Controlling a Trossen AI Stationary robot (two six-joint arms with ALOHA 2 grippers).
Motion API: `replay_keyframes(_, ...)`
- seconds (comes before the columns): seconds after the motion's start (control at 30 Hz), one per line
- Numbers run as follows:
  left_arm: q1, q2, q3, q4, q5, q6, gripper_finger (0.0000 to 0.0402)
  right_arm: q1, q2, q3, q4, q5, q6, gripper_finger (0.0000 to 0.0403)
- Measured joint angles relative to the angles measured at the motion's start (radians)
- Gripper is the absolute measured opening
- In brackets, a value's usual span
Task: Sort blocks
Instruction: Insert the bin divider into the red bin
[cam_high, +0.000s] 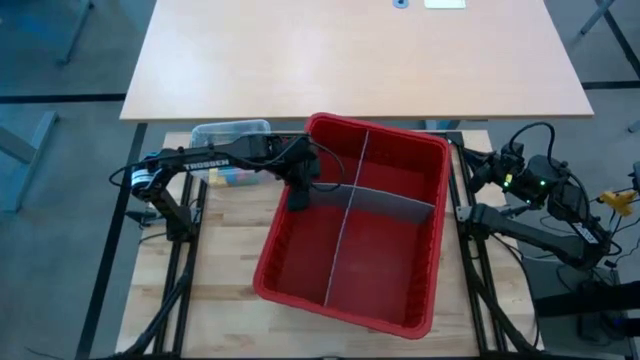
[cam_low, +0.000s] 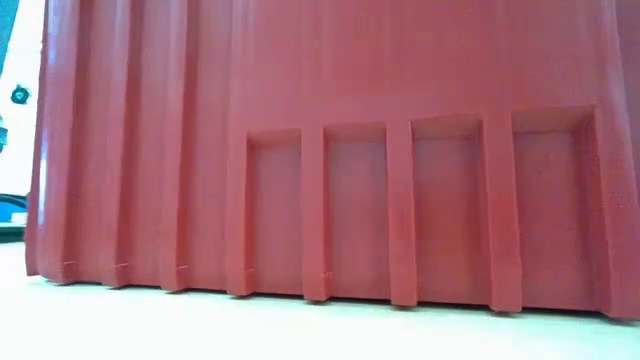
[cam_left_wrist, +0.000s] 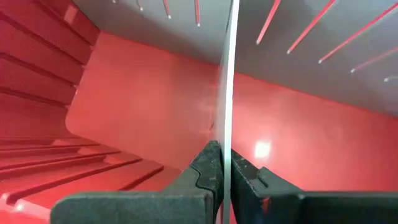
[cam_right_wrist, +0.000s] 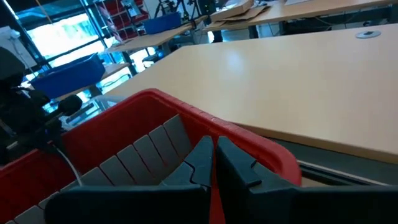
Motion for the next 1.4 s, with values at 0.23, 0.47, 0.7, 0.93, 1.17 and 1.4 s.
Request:
replay_keyframes(0.23,0.0,0.012,0.0,0.068,-0.012,-0.005,0.0,0.0,0.0,0.0,0.0,0.0,-0.001,0.0)
replay_keyframes(0.47,-0.002,0.051,-0.002,0.077,-0.052,0.001,0.0,0.0,0.0,0.0,-0.004,-0.011,-0.002,0.0)
replay_keyframes(0.7,-0.002,0.069,-0.002,0.082,-0.056,0.002,0.0,0.0,0.009,-0.003,-0.06,-0.019,-0.006,0.0)
replay_keyframes(0.93,-0.002,0.069,-0.002,0.081,-0.057,0.002,0.0,0.0,0.081,-0.023,-0.2,0.016,0.006,0.0)
replay_keyframes(1.17,-0.001,0.069,-0.002,0.08,-0.057,-0.001,0.0,0.0,0.16,-0.034,-0.261,-0.018,0.028,0.0)
replay_keyframes(1.4,-0.001,0.068,-0.002,0.079,-0.045,-0.006,0.0,0.0,0.176,-0.034,-0.296,0.048,0.041,0.0)
